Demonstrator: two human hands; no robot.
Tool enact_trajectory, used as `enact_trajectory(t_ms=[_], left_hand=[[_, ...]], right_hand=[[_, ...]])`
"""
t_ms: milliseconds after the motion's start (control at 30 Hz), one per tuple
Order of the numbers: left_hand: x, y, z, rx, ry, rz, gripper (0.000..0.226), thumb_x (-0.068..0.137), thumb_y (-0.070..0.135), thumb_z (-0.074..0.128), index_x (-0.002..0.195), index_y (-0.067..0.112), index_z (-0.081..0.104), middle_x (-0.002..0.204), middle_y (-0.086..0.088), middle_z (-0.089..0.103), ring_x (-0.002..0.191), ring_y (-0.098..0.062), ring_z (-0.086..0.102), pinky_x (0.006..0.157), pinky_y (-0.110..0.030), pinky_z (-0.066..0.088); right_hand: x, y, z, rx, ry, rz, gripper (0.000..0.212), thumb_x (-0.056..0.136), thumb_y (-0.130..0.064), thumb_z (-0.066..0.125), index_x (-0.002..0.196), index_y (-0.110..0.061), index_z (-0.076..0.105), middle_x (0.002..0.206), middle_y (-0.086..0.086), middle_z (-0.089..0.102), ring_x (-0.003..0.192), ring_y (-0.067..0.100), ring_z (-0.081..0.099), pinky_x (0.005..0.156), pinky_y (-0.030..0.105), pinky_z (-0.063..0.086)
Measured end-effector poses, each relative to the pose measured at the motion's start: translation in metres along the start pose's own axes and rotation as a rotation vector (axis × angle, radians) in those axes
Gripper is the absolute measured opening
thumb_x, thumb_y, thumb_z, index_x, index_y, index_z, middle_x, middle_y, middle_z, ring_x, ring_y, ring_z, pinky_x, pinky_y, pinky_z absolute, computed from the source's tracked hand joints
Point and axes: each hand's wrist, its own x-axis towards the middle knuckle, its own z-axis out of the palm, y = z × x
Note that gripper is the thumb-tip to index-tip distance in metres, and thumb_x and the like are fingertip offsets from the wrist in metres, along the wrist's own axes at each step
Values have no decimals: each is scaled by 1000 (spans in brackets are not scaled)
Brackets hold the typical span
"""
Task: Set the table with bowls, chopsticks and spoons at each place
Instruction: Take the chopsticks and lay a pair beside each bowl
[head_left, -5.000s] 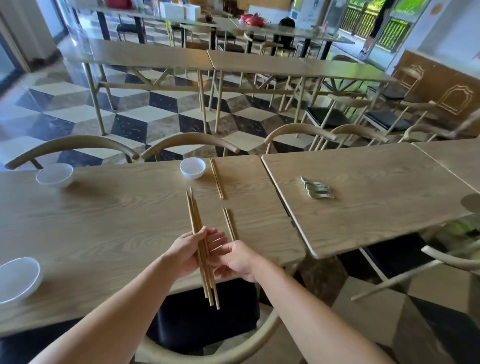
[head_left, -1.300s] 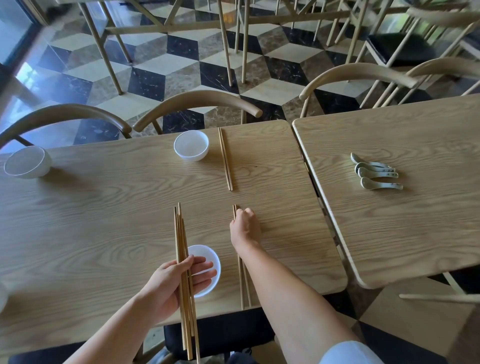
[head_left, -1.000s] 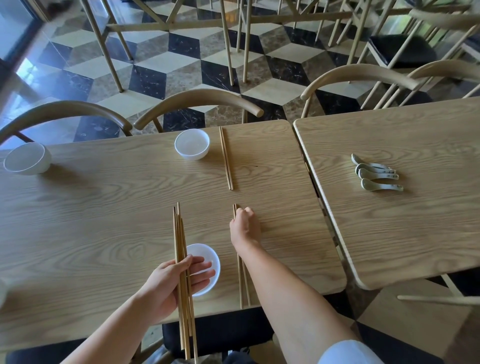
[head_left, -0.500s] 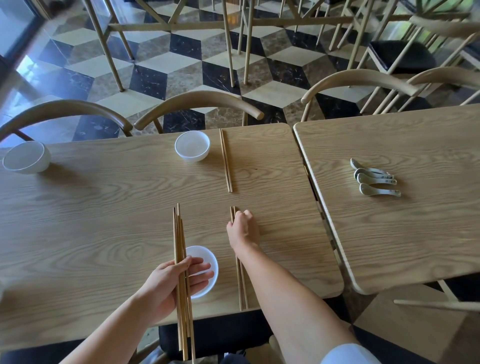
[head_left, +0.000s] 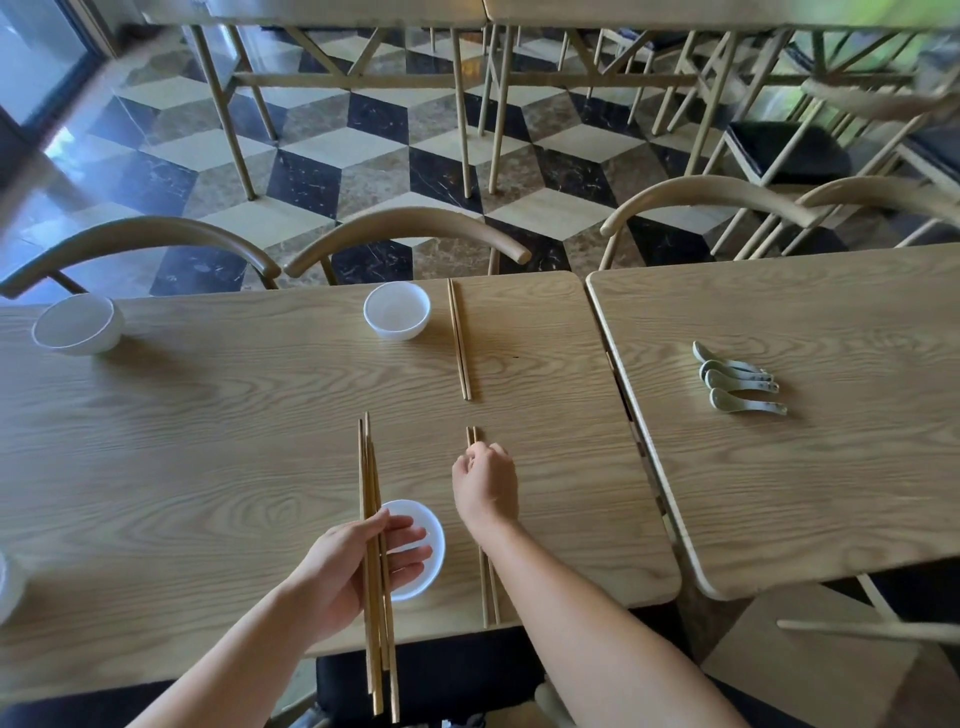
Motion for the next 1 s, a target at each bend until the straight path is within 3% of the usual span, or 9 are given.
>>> enact_trajectory(t_ms=[100, 200, 267, 367, 500, 600, 833, 1000], left_hand=[[-4, 5, -6, -62, -39, -8, 34, 105, 18, 45, 115, -10, 63, 103, -24, 74, 86, -36, 75, 76, -44, 62], [-12, 10, -20, -71, -145, 5, 34, 104, 16, 44, 116, -10, 63, 99, -25, 73, 80, -31, 75, 72, -39, 63], [-19, 15, -33, -61, -209, 10, 31, 103, 16, 46, 112, -8, 64, 99, -26, 73, 80, -32, 75, 71, -38, 63], [-29, 21, -56, -59, -291, -4, 31, 102, 17, 49, 112, -8, 65, 106, -27, 71, 84, -33, 74, 72, -40, 63], [-39, 34, -96, -23, -369, -13, 34, 99, 19, 51, 112, -8, 68, 114, -29, 69, 85, -34, 74, 73, -42, 63], [-47, 45, -141, -1, -401, -15, 35, 96, 19, 53, 114, -7, 68, 114, -28, 70, 88, -34, 74, 78, -42, 62], [-72, 66, -264, -3, -387, -28, 34, 103, 16, 48, 121, -9, 63, 121, -26, 69, 88, -30, 75, 77, -42, 62], [-83, 73, -331, 81, -325, -30, 29, 101, 11, 53, 116, -11, 62, 113, -28, 71, 85, -33, 74, 79, -45, 61]], right_hand=[[-31, -30, -16, 359, -233, 129, 29, 91, -31, 58, 74, -10, 68, 65, 1, 63, 61, 21, 57, 57, 30, 47], [-58, -61, -35, 743, -623, 307, 22, 90, -30, 68, 90, -9, 72, 66, -2, 64, 53, 13, 55, 45, 23, 45], [-72, -78, -41, 805, -720, 307, 14, 90, -18, 70, 96, -6, 70, 64, 0, 62, 45, 10, 51, 40, 21, 45], [-85, -103, -39, 795, -687, 309, 2, 89, -6, 68, 88, -7, 68, 68, 6, 61, 36, 6, 50, 38, 18, 46], [-101, -135, -21, 764, -652, 293, 18, 88, -7, 69, 72, -13, 63, 67, 6, 61, 45, 9, 53, 40, 17, 43], [-124, -167, 7, 747, -614, 318, 21, 87, -6, 71, 72, -13, 58, 62, 2, 61, 41, 6, 54, 38, 16, 42], [-169, -245, 92, 750, -505, 433, 29, 88, 0, 66, 63, -10, 57, 52, 4, 57, 48, 16, 52, 50, 26, 44], [-181, -285, 128, 759, -412, 488, 26, 89, 3, 64, 69, -9, 53, 61, 7, 53, 50, 16, 50, 41, 23, 46]])
